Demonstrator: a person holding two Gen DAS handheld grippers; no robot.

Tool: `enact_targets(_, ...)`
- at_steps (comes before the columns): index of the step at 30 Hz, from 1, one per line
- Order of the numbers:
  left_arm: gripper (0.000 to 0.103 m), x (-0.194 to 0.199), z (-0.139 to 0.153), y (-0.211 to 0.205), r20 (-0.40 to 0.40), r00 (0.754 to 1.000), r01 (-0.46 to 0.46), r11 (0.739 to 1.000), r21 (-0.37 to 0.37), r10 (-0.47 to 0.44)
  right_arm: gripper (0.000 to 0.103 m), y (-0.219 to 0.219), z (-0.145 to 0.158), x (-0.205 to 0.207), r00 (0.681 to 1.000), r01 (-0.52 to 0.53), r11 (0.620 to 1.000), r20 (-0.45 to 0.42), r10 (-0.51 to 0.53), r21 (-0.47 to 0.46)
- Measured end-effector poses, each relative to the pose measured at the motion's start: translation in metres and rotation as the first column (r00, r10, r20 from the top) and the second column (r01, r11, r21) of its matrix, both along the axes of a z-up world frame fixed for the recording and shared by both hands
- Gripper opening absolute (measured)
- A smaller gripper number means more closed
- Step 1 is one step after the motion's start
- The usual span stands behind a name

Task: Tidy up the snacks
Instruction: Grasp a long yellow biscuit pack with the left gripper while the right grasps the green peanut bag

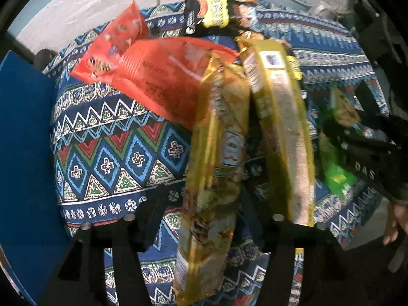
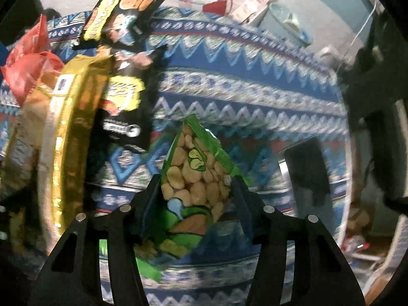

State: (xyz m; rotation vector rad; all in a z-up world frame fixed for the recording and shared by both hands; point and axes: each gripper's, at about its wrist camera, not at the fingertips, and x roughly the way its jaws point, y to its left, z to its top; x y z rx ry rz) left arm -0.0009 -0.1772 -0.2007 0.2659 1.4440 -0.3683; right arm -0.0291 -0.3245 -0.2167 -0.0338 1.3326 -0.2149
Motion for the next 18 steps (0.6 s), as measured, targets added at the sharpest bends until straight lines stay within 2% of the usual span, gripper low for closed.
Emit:
enact_targets(5, 0.061, 0.002, -0.01, -0.002, -0.001, 1.0, 0.02, 1.0, -0.006, -0.02, 0.073, 0.01, -0.022, 0.003, 0.998, 0.052, 0.997, -0.03, -0.051, 0.049)
enact_targets(6, 0.056, 0.002, -0.012, -0.004, -0.002, 1.0, 0.028, 1.0, -0.012, -0.028, 0.074, 0.01, -0.025, 0.003, 0.998, 0.055, 0.997, -0.034, -0.054, 0.053)
enact_targets(7, 0.044, 0.0, -0.013, -0.004, -0.004, 0.999, 0.036, 0.999, -0.023, -0.036, 0.074, 0.01, -0.027, 0.003, 0.998, 0.055, 0.997, -0.036, -0.053, 0.056)
enact_targets(8, 0.044, 0.001, -0.014, -0.009, -0.005, 0.999, 0.042, 0.999, -0.025, -0.043, 0.074, 0.011, -0.029, 0.002, 0.998, 0.054, 0.997, -0.034, -0.052, 0.061)
enact_targets(10, 0.04, -0.004, -0.011, -0.011, 0.018, 0.998, 0.066, 0.998, -0.008, -0.066, 0.07, 0.013, -0.027, -0.009, 0.998, 0.051, 0.996, -0.027, -0.049, 0.074)
enact_targets(12, 0.038, -0.011, -0.002, -0.01, 0.043, 0.995, 0.093, 0.996, 0.009, -0.093, 0.058, 0.014, -0.021, -0.014, 0.999, 0.033, 0.996, -0.025, -0.031, 0.087)
enact_targets(18, 0.037, -0.025, 0.024, -0.005, 0.1, 0.988, 0.115, 0.993, -0.002, -0.115, 0.047, 0.011, 0.004, -0.024, 1.0, 0.0, 0.997, 0.021, -0.002, 0.072)
